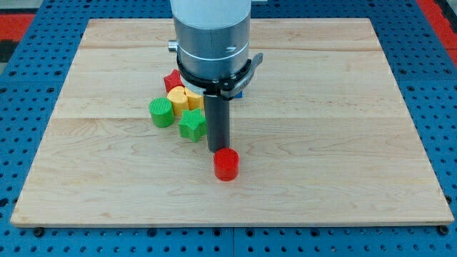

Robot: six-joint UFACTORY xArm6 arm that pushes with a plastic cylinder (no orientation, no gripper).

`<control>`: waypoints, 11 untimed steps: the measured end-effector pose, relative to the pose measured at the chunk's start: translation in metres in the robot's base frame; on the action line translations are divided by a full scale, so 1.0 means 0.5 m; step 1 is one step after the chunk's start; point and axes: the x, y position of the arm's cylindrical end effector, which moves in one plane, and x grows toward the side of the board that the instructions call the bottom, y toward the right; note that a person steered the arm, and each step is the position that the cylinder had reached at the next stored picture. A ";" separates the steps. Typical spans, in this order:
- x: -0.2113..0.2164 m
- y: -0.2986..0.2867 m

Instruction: Move your arm at the green star and red circle towards the bottom center

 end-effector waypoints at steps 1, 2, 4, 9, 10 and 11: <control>-0.072 0.013; -0.133 -0.014; -0.119 -0.111; 0.032 -0.223; 0.032 -0.154; 0.040 -0.126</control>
